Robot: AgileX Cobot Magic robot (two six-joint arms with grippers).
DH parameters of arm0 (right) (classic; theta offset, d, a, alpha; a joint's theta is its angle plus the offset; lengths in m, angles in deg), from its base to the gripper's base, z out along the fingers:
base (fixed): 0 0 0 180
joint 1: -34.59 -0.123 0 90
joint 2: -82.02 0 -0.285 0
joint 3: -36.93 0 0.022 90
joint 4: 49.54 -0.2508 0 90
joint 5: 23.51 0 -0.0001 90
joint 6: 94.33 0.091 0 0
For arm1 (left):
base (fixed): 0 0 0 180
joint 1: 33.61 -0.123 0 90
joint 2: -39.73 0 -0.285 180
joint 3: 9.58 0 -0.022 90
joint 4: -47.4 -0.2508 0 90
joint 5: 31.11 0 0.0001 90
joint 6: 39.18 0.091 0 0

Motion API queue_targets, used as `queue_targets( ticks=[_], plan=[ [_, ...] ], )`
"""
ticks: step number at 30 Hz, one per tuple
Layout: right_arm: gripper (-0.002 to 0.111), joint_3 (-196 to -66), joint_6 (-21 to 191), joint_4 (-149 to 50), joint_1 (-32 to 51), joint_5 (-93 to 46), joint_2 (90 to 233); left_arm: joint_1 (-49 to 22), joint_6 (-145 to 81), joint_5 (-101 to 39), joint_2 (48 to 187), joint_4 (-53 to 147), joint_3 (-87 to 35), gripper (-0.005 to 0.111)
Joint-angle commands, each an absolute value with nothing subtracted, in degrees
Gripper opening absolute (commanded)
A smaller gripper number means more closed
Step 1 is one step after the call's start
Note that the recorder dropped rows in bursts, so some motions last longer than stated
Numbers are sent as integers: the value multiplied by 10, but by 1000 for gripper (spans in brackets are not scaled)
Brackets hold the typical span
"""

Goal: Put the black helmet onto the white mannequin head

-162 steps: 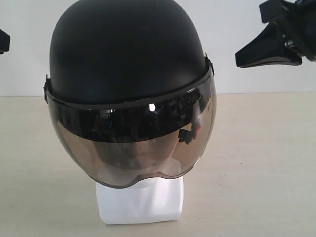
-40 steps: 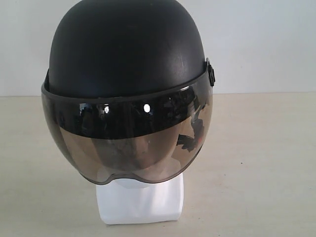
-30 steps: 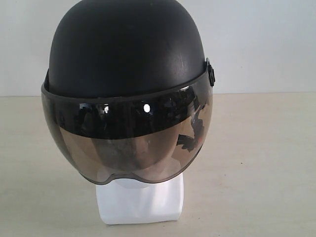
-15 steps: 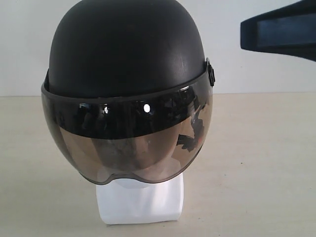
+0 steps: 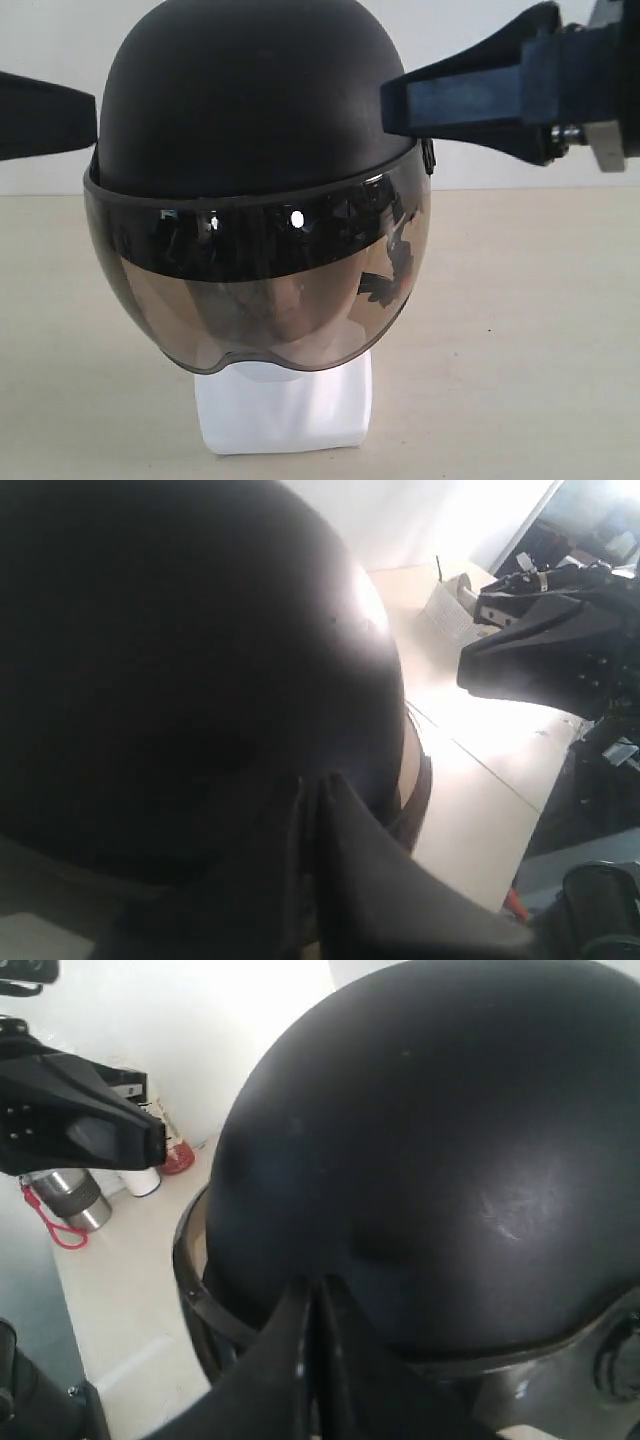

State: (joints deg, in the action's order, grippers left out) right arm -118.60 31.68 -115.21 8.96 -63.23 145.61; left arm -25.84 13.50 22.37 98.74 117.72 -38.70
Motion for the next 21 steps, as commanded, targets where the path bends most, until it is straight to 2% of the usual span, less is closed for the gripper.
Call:
queue_targets(
  ticks=[1,13,21],
  plan=[
    [0,-1185,318,-1124,43,-584,1465,-240,151,185,990,1187,-411,4],
    [0,-1185,328,-1089,27,-569,1518,-230,186,172,1023,1179,-422,4],
    [0,-1185,407,-1011,27,-573,1518,-230,183,191,1028,1154,-422,4]
  ],
)
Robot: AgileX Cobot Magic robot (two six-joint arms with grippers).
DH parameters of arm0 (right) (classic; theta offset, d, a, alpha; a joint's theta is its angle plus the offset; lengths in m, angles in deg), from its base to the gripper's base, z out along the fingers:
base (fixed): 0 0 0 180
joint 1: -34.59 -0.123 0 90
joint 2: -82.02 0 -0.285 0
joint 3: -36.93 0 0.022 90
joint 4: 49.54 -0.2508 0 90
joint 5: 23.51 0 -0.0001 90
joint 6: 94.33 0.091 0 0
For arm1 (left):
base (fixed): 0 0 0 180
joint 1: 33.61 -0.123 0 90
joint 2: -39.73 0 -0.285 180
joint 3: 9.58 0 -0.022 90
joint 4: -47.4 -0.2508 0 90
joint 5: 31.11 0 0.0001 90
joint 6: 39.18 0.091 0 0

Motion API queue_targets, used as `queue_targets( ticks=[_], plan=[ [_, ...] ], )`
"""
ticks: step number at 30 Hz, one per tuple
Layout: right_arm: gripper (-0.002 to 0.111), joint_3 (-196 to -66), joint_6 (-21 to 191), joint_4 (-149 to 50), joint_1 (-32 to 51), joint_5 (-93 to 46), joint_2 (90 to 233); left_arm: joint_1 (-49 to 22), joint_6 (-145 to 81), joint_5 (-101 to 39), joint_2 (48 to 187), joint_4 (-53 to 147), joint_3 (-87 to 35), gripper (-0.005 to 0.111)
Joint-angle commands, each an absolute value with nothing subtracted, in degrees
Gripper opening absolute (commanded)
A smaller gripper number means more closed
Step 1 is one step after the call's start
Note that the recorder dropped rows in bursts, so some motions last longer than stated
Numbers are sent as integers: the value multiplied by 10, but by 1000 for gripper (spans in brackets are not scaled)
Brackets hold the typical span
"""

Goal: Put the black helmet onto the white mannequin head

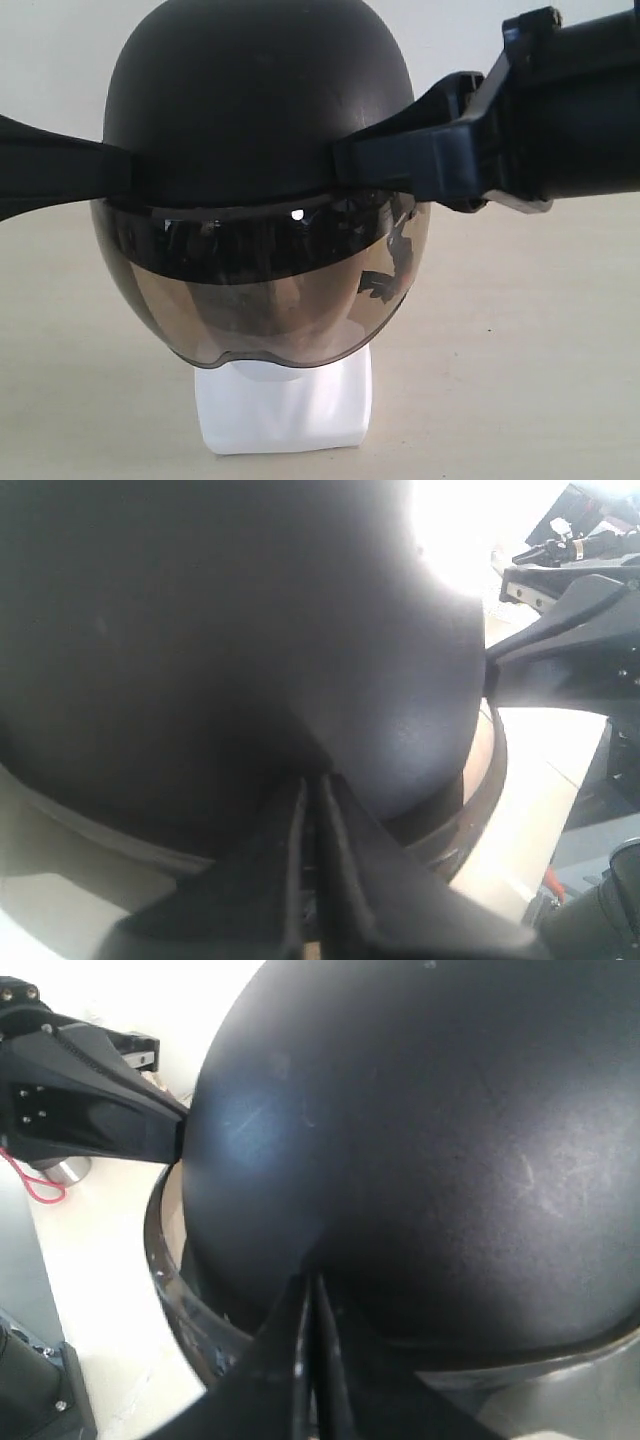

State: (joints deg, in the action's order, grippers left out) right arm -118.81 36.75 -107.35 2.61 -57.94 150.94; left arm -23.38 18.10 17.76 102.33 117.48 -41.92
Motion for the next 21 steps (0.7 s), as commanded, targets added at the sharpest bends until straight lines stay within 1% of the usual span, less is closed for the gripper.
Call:
queue_targets(
  ticks=[1,21],
  plan=[
    [0,-1185,412,-1007,27,-573,1518,-230,183,193,1028,1153,-422,4],
    [0,-1180,445,-969,27,-582,1518,-230,173,213,1028,1126,-422,4]
  ],
)
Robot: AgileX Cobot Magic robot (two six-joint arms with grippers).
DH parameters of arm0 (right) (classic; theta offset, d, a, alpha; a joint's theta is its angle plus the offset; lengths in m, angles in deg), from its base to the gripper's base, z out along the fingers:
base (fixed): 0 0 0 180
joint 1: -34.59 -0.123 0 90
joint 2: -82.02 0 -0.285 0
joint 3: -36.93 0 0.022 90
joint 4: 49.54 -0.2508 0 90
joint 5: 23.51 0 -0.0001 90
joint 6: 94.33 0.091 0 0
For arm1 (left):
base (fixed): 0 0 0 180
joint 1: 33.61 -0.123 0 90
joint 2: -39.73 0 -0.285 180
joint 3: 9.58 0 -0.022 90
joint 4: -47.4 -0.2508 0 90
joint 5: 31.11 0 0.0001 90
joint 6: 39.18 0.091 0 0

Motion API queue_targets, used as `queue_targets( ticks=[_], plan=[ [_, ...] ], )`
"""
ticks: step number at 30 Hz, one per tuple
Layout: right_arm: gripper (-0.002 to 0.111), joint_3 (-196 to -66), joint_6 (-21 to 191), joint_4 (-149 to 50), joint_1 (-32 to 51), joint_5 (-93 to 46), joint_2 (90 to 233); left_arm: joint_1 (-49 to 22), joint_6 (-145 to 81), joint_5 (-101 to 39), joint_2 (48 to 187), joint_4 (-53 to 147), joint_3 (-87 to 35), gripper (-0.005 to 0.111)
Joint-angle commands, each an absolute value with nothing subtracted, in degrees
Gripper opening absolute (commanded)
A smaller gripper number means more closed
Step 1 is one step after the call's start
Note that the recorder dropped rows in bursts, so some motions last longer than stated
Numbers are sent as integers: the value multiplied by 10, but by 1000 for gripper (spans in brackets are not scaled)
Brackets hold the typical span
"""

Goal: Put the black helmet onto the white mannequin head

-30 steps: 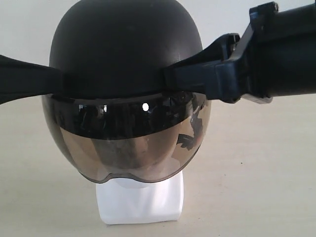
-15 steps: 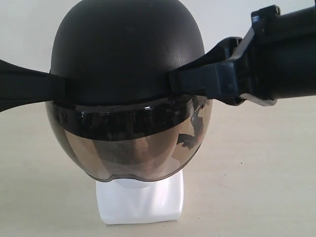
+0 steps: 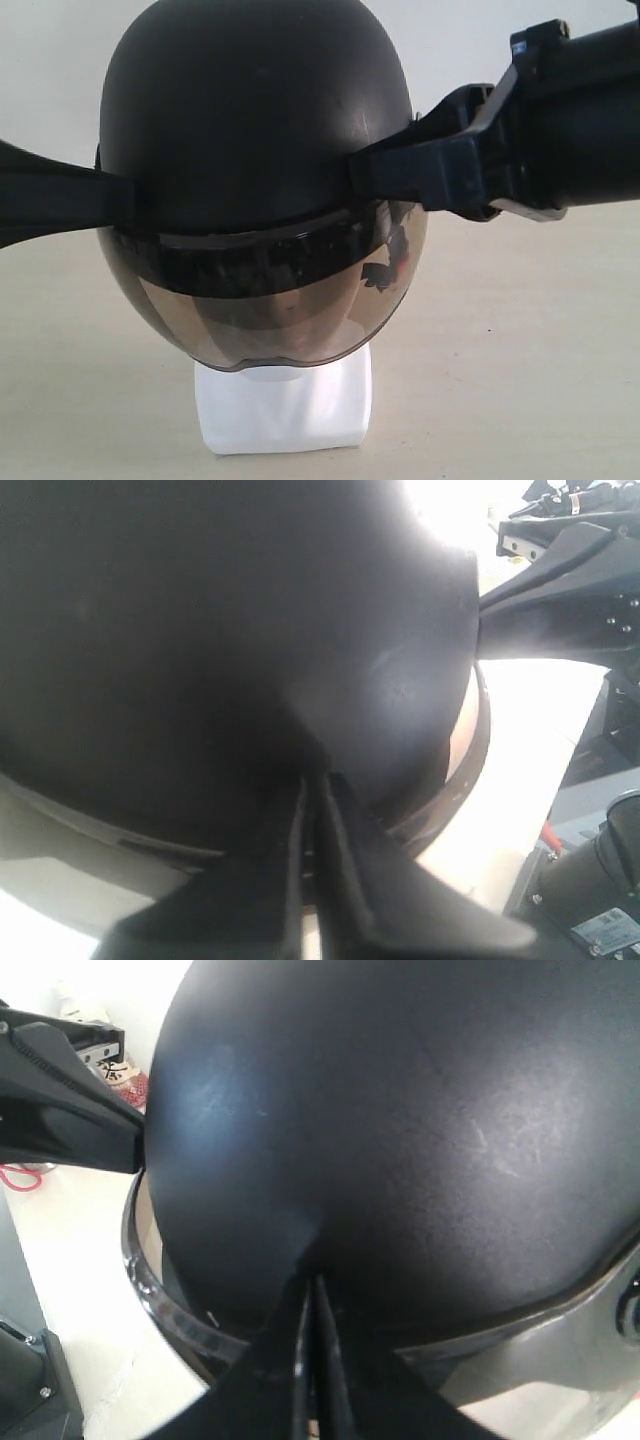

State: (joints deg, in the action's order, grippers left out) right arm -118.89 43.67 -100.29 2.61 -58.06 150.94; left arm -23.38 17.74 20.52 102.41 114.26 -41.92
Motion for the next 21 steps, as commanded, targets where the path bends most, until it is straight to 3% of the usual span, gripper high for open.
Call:
queue_targets(
  ticks=[1,14,21],
  plan=[
    [0,-1173,446,-969,27,-578,1518,-230,173,213,1028,1126,-422,4],
    [0,-1103,442,-969,27,-530,1518,-230,173,212,1028,1125,-422,4],
    [0,-1103,442,-969,27,-537,1518,-230,176,193,1028,1125,-482,4]
  ],
)
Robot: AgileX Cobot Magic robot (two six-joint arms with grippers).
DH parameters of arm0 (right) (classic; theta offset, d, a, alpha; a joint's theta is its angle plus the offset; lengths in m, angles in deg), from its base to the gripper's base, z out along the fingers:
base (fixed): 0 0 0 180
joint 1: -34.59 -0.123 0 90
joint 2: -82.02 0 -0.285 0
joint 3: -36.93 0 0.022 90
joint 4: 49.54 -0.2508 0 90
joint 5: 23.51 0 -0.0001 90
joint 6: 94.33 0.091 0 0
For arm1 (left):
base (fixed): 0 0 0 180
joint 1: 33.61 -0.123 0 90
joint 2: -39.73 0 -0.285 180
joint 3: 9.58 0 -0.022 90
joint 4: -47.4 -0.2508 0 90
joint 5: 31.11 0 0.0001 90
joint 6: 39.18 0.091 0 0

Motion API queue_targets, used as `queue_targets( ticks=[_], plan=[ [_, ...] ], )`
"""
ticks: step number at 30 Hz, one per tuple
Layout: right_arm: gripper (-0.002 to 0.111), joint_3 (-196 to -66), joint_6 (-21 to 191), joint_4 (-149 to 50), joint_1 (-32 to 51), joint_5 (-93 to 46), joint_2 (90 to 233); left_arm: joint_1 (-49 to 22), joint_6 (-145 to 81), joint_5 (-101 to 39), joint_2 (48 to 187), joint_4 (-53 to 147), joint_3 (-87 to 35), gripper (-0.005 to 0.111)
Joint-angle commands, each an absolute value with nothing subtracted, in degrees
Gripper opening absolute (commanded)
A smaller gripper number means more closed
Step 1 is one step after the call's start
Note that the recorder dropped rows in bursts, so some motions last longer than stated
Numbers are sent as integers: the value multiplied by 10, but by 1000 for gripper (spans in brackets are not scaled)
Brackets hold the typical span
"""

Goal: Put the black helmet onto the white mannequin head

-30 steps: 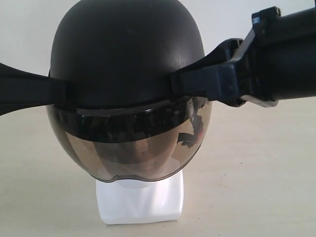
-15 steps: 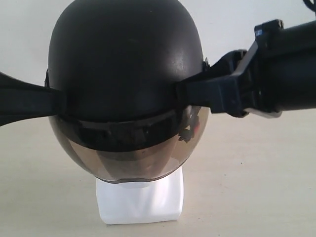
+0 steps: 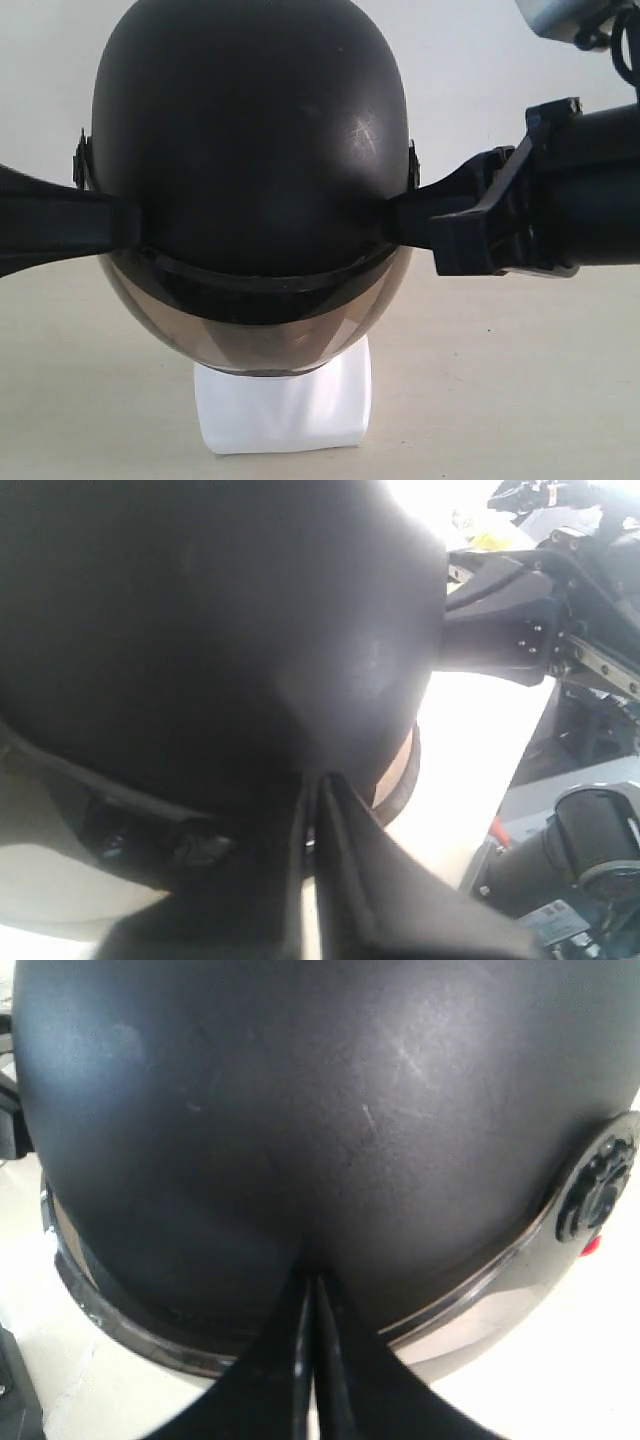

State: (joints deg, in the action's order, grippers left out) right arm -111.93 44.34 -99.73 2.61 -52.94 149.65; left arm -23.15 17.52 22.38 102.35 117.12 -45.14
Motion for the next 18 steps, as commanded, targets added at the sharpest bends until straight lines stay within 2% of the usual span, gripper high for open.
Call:
queue_targets(
  ticks=[1,13,18],
  plan=[
    [0,-1103,442,-969,27,-537,1518,-230,181,193,1028,1127,-486,4],
    [0,-1097,442,-974,27,-538,1519,-230,183,192,1028,1127,-488,4],
    [0,-1077,434,-980,27,-537,1524,-230,204,216,1010,1198,-488,4]
  ],
)
